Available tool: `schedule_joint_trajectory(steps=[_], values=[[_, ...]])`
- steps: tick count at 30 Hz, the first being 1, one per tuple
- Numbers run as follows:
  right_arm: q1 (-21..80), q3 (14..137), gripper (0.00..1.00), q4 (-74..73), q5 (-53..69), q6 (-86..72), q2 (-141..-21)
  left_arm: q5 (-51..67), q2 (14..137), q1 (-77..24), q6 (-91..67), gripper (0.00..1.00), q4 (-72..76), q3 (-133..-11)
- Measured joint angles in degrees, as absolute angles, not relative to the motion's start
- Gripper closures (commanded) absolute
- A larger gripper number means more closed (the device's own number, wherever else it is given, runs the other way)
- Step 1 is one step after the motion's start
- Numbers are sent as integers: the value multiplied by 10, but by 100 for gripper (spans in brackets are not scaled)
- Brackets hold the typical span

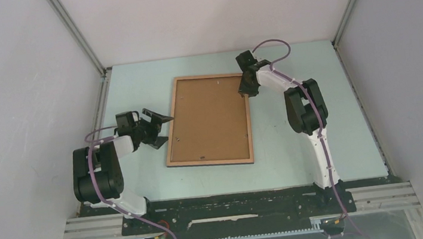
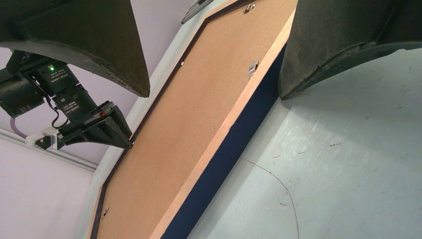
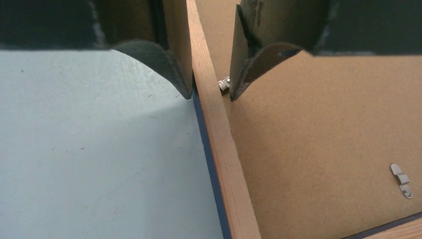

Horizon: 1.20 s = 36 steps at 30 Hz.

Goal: Put the photo into the frame

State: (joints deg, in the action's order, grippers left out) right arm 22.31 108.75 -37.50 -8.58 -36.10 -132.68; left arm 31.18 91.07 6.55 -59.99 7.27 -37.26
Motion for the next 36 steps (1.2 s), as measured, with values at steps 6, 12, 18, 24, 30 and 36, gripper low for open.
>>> schedule_joint_trajectory(steps=[6,12,18,24,30,36], values=[[222,1090,97,-380,-95,-358,-1327,311,910,65,-600,1,72,-372],[222,1071,100,-360,-92,-329,-1317,311,910,65,-600,1,72,-372],[214,1004,100,-294,-65,-328,-1286,308,910,65,-599,0,72,-372],[186,829,100,-152,3,-378,-1200,270,923,46,-547,0,10,-417],[156,691,100,-55,79,-457,-1132,127,881,20,-447,0,-148,-522],[152,682,100,-26,105,-497,-1134,51,672,15,-452,1,-261,-497]])
